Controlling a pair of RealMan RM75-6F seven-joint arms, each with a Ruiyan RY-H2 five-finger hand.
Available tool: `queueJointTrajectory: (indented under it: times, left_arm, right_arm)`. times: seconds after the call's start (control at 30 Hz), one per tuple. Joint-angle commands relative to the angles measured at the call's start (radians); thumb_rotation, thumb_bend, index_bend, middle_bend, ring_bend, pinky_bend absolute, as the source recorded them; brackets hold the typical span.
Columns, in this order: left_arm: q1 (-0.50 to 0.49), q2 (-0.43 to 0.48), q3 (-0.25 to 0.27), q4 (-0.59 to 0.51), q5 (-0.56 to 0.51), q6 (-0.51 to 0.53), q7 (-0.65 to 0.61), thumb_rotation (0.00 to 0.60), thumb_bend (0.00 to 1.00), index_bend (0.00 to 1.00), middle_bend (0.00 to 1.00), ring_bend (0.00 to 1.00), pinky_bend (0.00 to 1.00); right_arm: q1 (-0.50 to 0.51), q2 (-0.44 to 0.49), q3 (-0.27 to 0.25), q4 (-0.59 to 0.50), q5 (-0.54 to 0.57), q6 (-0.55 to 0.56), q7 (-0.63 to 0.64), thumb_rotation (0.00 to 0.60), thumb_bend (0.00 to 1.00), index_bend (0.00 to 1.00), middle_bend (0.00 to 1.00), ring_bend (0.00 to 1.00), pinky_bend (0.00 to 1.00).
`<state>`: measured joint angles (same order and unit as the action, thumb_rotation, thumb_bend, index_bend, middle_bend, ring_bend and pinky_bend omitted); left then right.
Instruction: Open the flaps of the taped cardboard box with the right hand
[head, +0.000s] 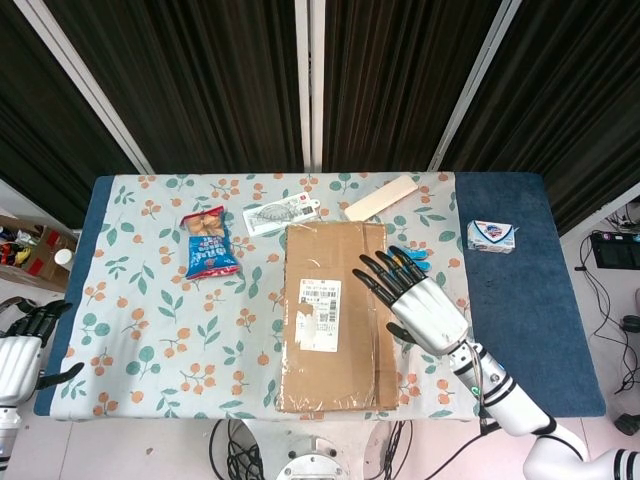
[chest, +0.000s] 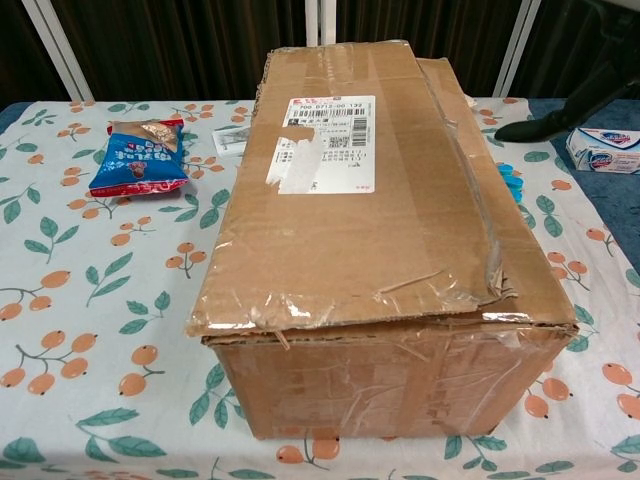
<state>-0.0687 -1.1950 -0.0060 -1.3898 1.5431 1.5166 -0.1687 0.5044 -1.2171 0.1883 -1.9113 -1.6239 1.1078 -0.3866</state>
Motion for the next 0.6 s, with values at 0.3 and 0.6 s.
queueJointTrajectory:
  times: [0.3,0.6]
  left_arm:
    - [-0.004,-0.005,-0.004,0.003,-0.002,-0.006,0.004,0.600,0.00,0.15,0.15,0.16,0.27]
    - [0.000,-0.002,-0.003,0.004,-0.009,-0.010,0.007,0.600,0.00,0.15,0.15,0.16,0.27]
  right_arm:
    - [0.042,-0.072,-0.012,0.042,0.023,-0.016,-0.020,0.600,0.05,0.00,0.00,0.00,0.00]
    - [0.085,-0.134,-0.001,0.056,0.021,-0.011,-0.024,0.600,0.06,0.00,0.00,0.00,0.00]
